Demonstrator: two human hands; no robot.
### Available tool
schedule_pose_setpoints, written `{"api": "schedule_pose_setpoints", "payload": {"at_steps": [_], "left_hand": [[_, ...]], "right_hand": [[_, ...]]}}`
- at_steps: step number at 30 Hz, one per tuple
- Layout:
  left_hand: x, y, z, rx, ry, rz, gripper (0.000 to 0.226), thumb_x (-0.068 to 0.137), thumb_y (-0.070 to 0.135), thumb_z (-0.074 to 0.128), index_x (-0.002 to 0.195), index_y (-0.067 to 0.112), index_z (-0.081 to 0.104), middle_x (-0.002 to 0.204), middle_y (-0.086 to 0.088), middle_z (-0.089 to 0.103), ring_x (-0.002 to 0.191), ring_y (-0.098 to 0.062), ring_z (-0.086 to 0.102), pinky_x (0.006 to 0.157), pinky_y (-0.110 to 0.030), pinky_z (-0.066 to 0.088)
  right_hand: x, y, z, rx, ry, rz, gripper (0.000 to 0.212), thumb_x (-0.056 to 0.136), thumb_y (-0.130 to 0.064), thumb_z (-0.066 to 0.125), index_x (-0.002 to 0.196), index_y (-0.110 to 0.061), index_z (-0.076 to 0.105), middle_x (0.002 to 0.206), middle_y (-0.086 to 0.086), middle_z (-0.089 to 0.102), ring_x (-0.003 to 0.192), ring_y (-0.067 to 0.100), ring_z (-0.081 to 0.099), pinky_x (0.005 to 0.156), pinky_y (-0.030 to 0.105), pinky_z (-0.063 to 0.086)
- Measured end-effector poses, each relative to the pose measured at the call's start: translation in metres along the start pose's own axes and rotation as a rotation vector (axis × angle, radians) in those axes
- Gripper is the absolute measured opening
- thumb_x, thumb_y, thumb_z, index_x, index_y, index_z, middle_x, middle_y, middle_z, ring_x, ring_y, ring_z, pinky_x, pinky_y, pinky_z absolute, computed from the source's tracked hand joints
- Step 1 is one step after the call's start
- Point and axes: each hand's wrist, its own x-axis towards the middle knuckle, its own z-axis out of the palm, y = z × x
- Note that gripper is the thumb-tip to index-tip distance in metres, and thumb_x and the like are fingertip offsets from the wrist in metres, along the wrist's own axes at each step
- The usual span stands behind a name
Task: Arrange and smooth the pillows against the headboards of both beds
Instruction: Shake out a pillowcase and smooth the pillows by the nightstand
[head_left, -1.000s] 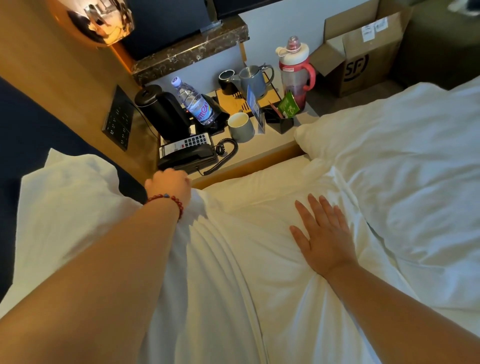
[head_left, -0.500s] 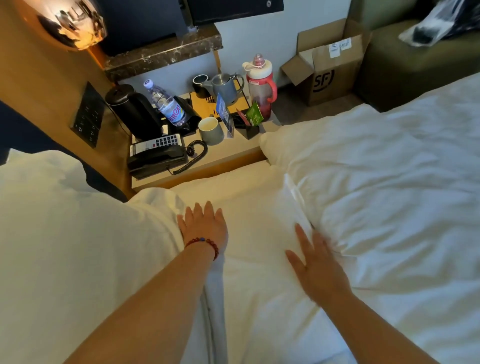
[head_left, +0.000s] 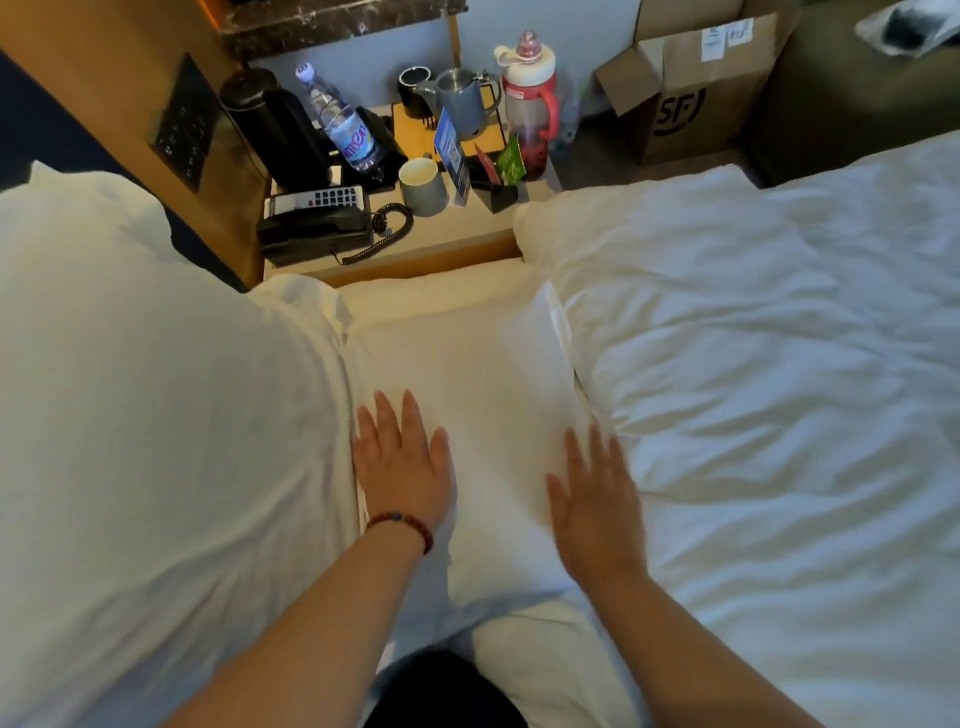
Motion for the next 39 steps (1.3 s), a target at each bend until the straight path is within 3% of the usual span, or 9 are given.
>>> {"api": "schedule_pose_setpoints", "payload": {"at_steps": [4, 9, 15, 20, 25, 30, 33, 36, 39], "left_hand": [[-0.081, -0.006, 0.035, 0.016, -0.025, 0.167, 0.068, 0.092, 0.047, 0.012, 0.154, 0.024, -0.001, 0.162, -0.006, -0.008, 0.147, -0.021, -0.014, 0.116, -0.043, -0.009], [-0.113, -0.044, 0.03, -0.077, 0.165, 0.557, 0.048, 0.096, 0.026, 0.035, 0.143, 0.014, 0.038, 0.153, -0.013, 0.033, 0.138, -0.036, 0.03, 0.112, -0.044, 0.023], [-0.087, 0.01, 0.053, -0.006, 0.258, -0.034, 0.07, 0.093, 0.042, 0.031, 0.145, -0.004, 0.035, 0.153, -0.027, 0.029, 0.14, -0.049, 0.026, 0.113, -0.053, 0.013], [-0.143, 0.069, 0.084, -0.067, 0.054, 0.558, 0.056, 0.095, 0.031, 0.032, 0.148, 0.015, 0.038, 0.157, -0.007, 0.03, 0.148, -0.026, 0.007, 0.115, -0.055, 0.014], [-0.115, 0.056, 0.076, -0.064, 0.346, -0.138, 0.062, 0.094, 0.04, 0.03, 0.152, 0.016, 0.029, 0.16, -0.011, 0.016, 0.147, -0.038, 0.009, 0.118, -0.05, -0.007], [-0.148, 0.103, 0.112, 0.174, -0.029, 0.582, 0.054, 0.091, 0.041, 0.039, 0.143, 0.028, 0.046, 0.157, -0.001, 0.033, 0.148, -0.033, 0.007, 0.117, -0.052, -0.011], [-0.158, 0.088, 0.1, -0.016, 0.005, 0.721, 0.043, 0.088, 0.023, 0.048, 0.126, 0.014, 0.064, 0.133, -0.002, 0.06, 0.137, -0.026, 0.039, 0.118, -0.05, 0.017], [-0.164, 0.053, 0.079, -0.123, 0.277, 0.51, 0.043, 0.085, 0.014, 0.047, 0.125, 0.009, 0.062, 0.135, -0.012, 0.058, 0.13, -0.031, 0.048, 0.106, -0.052, 0.037], [-0.154, 0.02, 0.057, -0.03, 0.321, 0.11, 0.056, 0.094, 0.028, 0.04, 0.147, 0.01, 0.037, 0.156, -0.016, 0.029, 0.146, -0.033, 0.019, 0.117, -0.051, 0.018]], "right_hand": [[-0.034, -0.014, 0.031, -0.089, -0.095, -0.545, 0.054, 0.101, -0.046, 0.026, 0.15, -0.024, 0.03, 0.157, 0.001, 0.025, 0.141, 0.028, 0.038, 0.114, 0.041, 0.019], [-0.042, 0.047, 0.032, -0.026, -0.041, -0.063, 0.068, 0.097, -0.052, 0.024, 0.155, -0.017, 0.023, 0.158, 0.017, 0.029, 0.142, 0.032, 0.036, 0.111, 0.046, 0.035], [-0.071, 0.043, 0.014, 0.066, -0.041, -0.065, 0.071, 0.097, -0.047, 0.012, 0.155, -0.006, 0.02, 0.162, 0.015, 0.017, 0.148, 0.026, 0.022, 0.118, 0.038, 0.024], [-0.067, 0.055, 0.001, 0.236, -0.045, -0.027, 0.064, 0.099, -0.042, 0.015, 0.156, -0.012, 0.014, 0.164, 0.006, 0.01, 0.151, 0.017, 0.01, 0.12, 0.031, 0.012], [-0.062, 0.09, -0.007, 0.255, 0.006, -0.05, 0.064, 0.1, -0.045, 0.014, 0.155, -0.012, 0.019, 0.163, 0.005, 0.015, 0.15, 0.017, 0.013, 0.121, 0.036, 0.019], [-0.063, 0.104, -0.001, 0.241, -0.139, -0.152, 0.072, 0.094, -0.054, 0.005, 0.156, -0.019, 0.017, 0.163, -0.002, 0.01, 0.148, 0.006, 0.003, 0.121, 0.028, 0.01], [-0.058, 0.098, 0.002, 0.234, -0.195, -0.219, 0.073, 0.093, -0.055, 0.004, 0.155, -0.02, 0.019, 0.162, -0.004, 0.009, 0.149, 0.01, 0.007, 0.119, 0.025, 0.009], [-0.047, 0.076, 0.008, 0.233, -0.13, -0.354, 0.063, 0.099, -0.045, 0.017, 0.153, -0.014, 0.027, 0.16, 0.003, 0.019, 0.148, 0.018, 0.017, 0.12, 0.038, 0.021], [-0.037, 0.036, 0.018, 0.16, -0.106, -0.596, 0.056, 0.102, -0.039, 0.026, 0.152, -0.015, 0.03, 0.16, 0.008, 0.025, 0.148, 0.023, 0.018, 0.12, 0.042, 0.018]]}}
